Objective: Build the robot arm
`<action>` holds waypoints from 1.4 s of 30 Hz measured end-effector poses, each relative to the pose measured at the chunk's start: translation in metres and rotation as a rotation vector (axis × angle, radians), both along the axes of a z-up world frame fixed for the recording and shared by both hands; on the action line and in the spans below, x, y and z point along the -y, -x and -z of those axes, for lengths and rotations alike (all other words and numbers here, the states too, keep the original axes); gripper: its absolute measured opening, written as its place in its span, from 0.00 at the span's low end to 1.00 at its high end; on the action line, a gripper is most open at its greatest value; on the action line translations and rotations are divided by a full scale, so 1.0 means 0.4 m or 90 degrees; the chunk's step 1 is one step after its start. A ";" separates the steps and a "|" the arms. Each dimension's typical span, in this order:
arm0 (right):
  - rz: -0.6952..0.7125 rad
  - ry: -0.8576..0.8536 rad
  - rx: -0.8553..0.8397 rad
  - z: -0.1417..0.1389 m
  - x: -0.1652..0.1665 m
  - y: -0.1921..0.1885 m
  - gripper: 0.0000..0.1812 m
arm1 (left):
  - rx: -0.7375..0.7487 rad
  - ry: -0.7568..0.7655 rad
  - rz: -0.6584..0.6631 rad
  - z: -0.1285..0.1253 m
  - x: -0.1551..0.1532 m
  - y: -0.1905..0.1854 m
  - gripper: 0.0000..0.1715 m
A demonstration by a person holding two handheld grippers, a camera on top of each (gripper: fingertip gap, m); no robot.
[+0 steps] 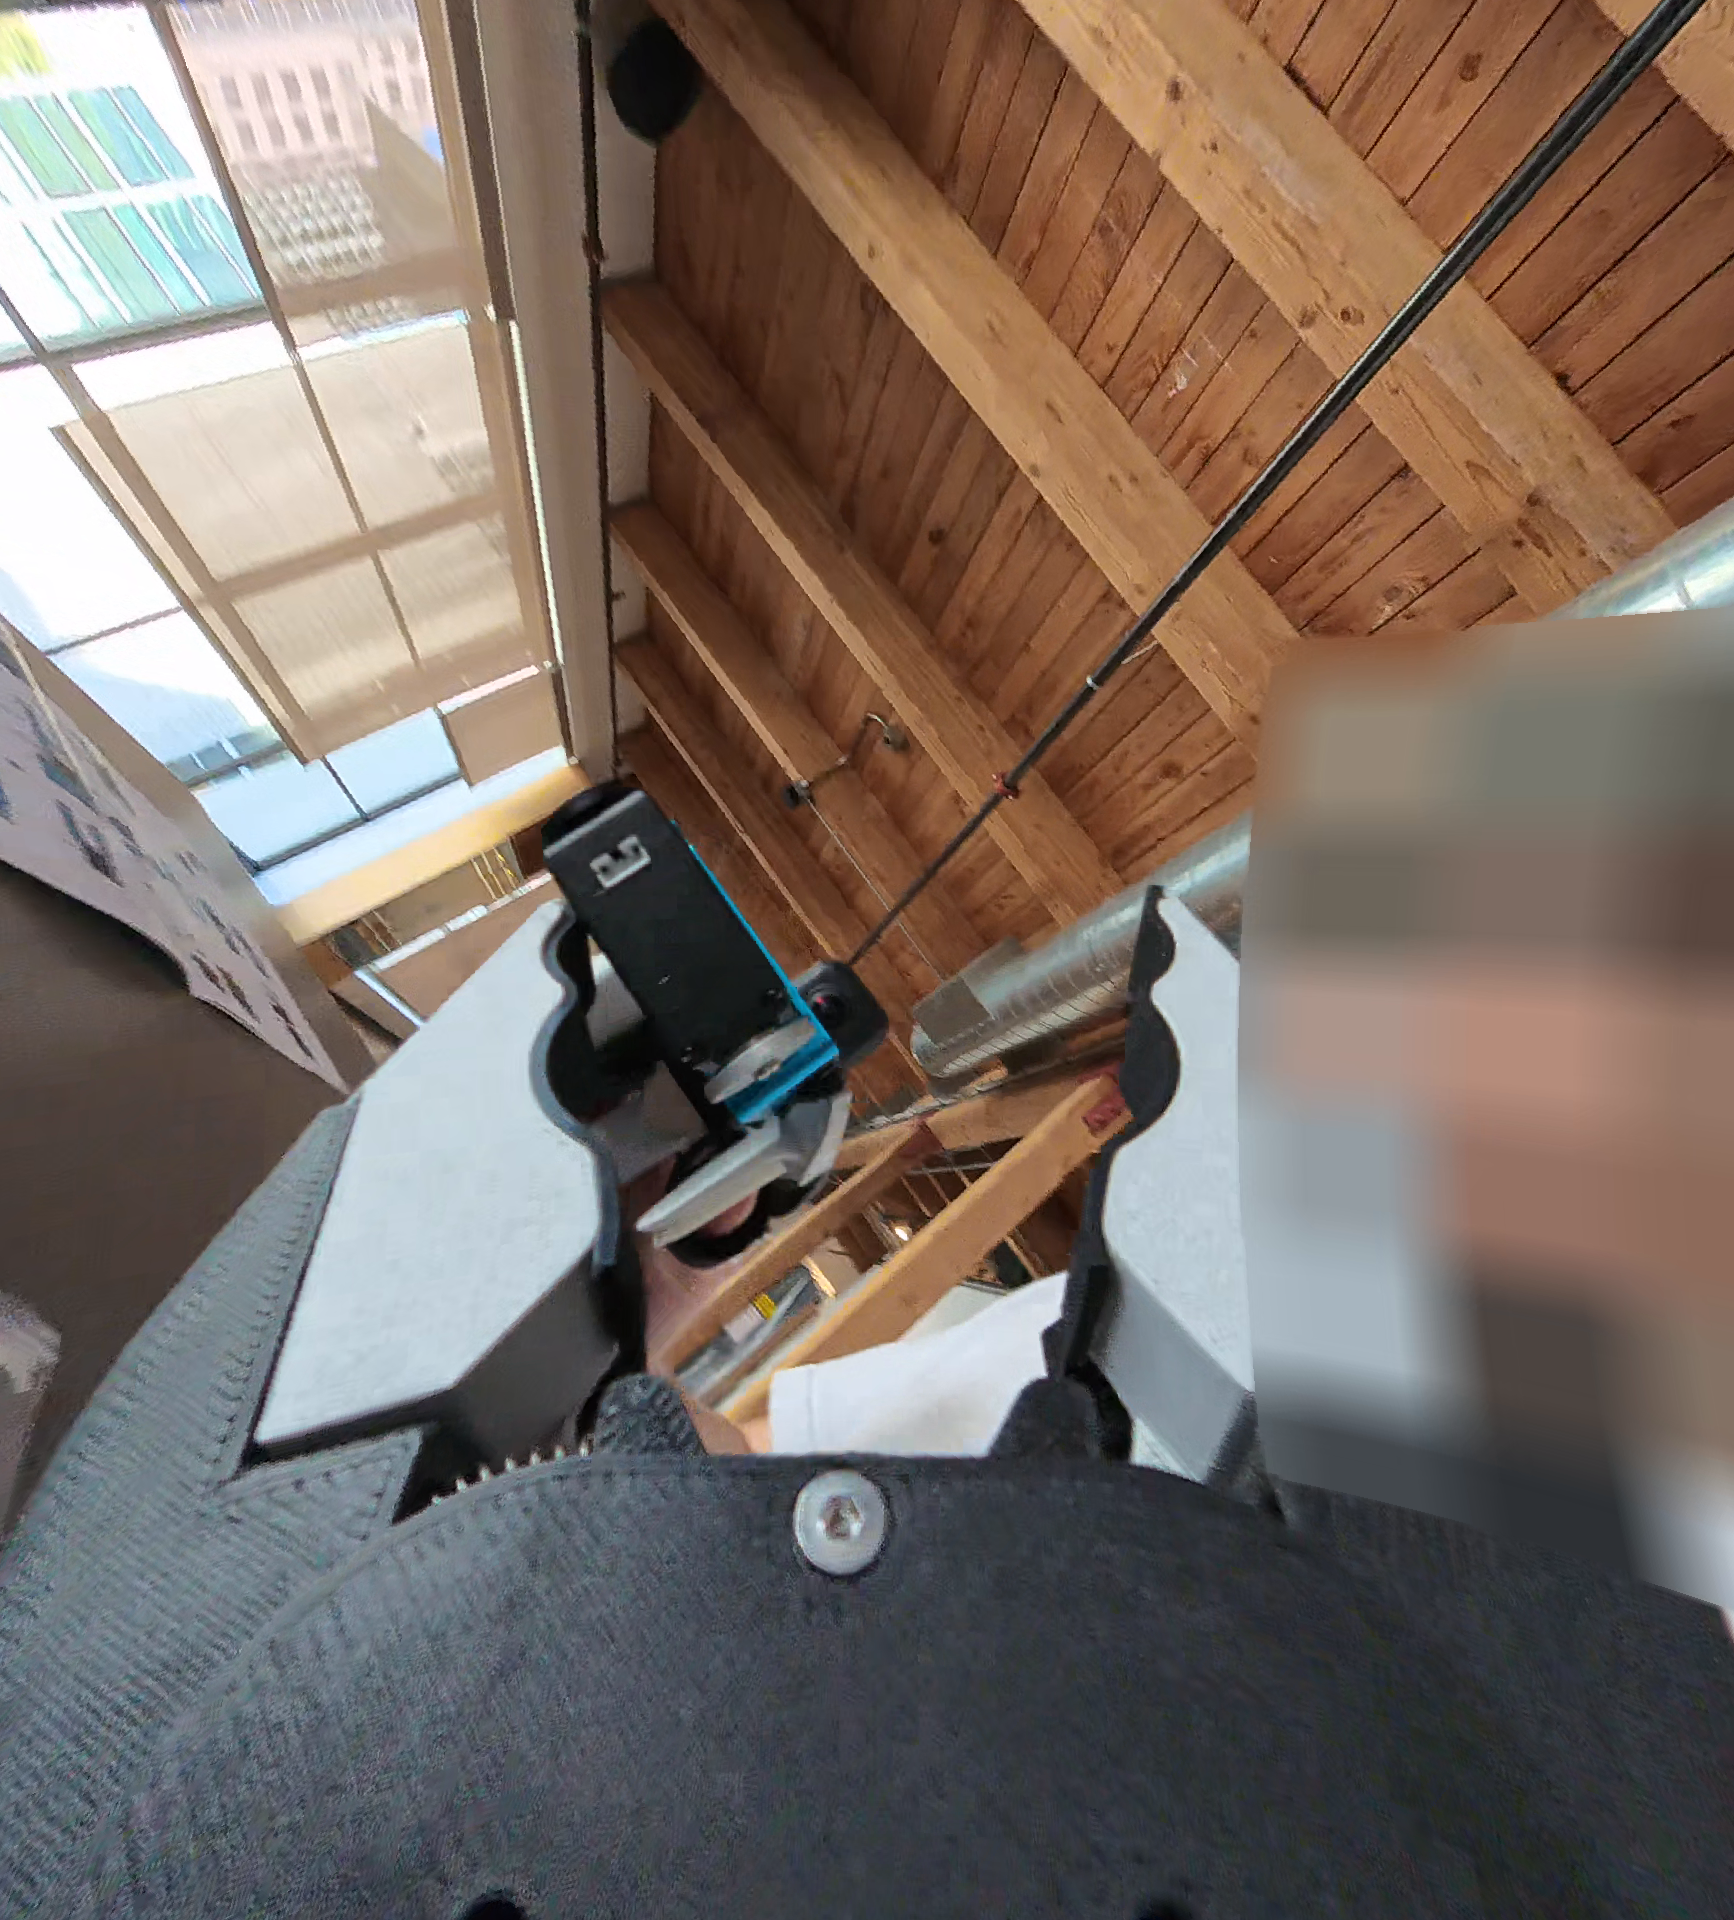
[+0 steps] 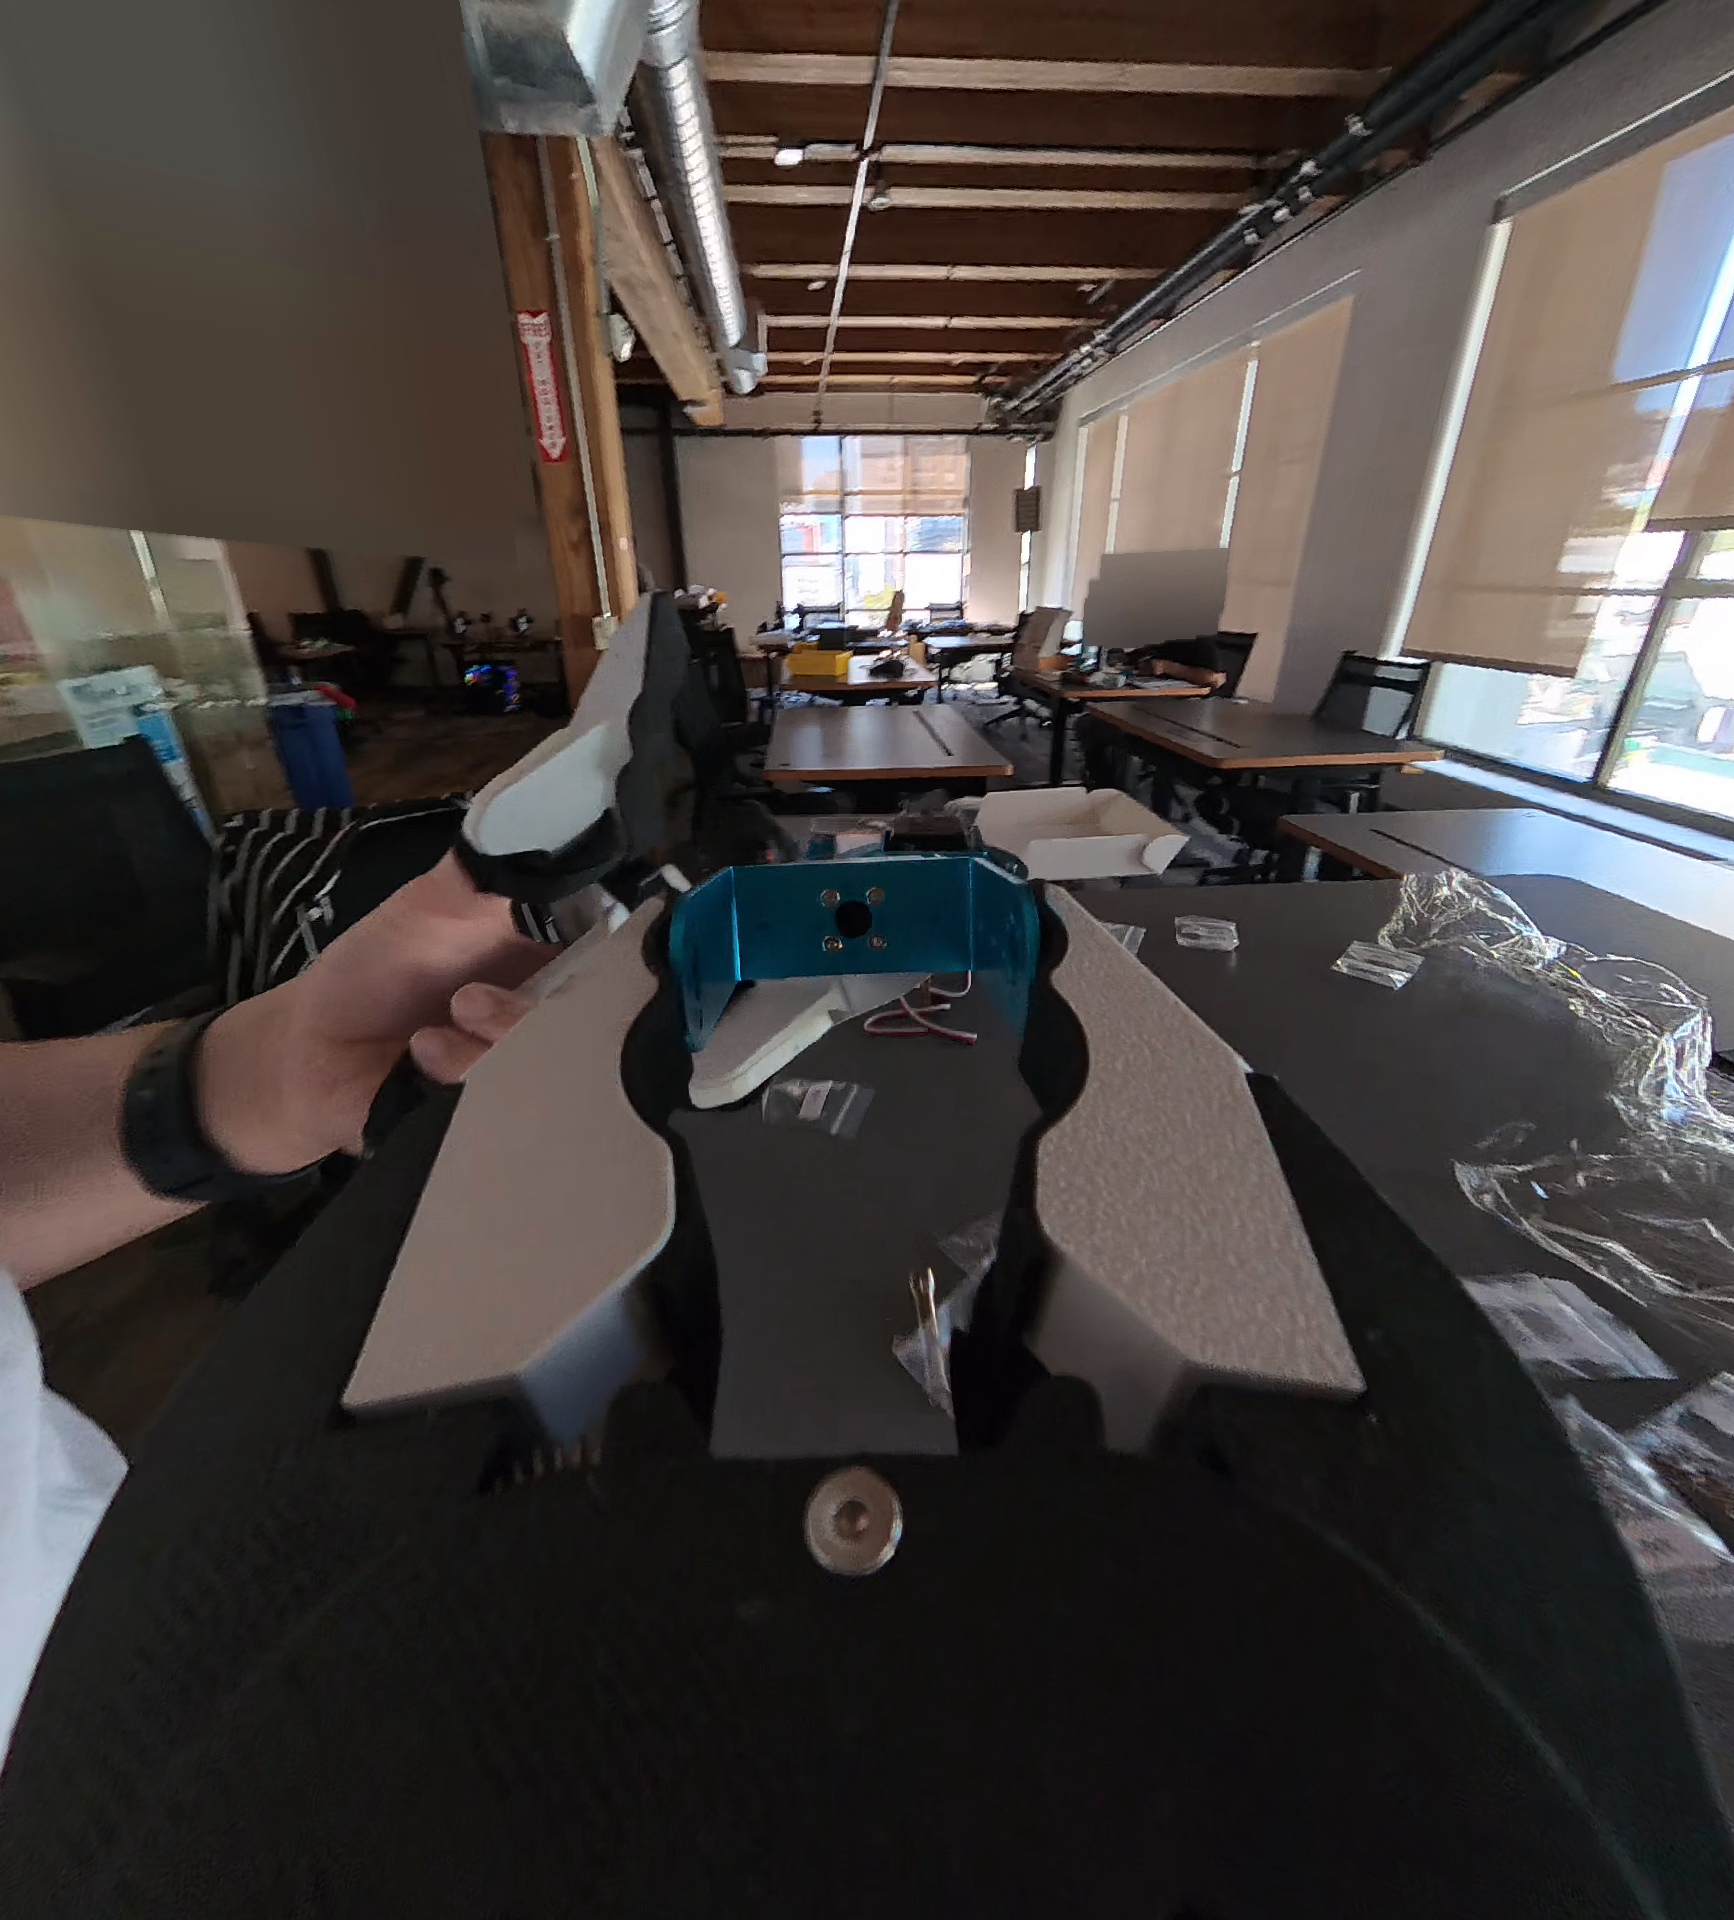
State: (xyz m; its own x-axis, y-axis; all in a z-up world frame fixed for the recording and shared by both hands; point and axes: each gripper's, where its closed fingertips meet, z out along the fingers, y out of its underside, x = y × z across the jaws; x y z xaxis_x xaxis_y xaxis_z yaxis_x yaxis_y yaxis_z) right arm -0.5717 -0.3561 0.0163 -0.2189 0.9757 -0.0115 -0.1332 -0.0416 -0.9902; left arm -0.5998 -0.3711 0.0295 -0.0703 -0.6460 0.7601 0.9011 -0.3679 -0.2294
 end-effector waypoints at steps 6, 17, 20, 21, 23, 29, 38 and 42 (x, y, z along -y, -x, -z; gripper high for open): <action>0.076 0.058 -0.057 0.037 0.042 0.128 0.35 | -0.141 -0.027 -0.103 0.018 0.050 0.094 0.68; 0.125 0.079 -0.011 0.126 0.024 0.260 0.36 | -0.218 0.020 -0.128 0.101 0.012 0.201 0.76; 0.121 0.073 -0.004 0.134 0.022 0.272 0.36 | -0.194 0.024 -0.128 0.105 0.008 0.213 0.75; 0.120 0.067 -0.002 0.137 0.022 0.276 0.35 | -0.187 0.026 -0.131 0.106 0.007 0.217 0.76; 0.117 0.057 0.003 0.143 0.023 0.284 0.36 | -0.177 0.031 -0.139 0.108 0.005 0.225 0.76; 0.105 0.060 0.010 0.152 0.023 0.293 0.36 | -0.171 0.034 -0.150 0.116 0.005 0.234 0.76; 0.107 0.058 0.007 0.150 0.020 0.272 0.36 | -0.168 0.023 -0.140 0.108 0.003 0.211 0.76; 0.109 0.058 0.000 0.143 0.017 0.256 0.35 | -0.172 0.018 -0.131 0.101 0.002 0.195 0.75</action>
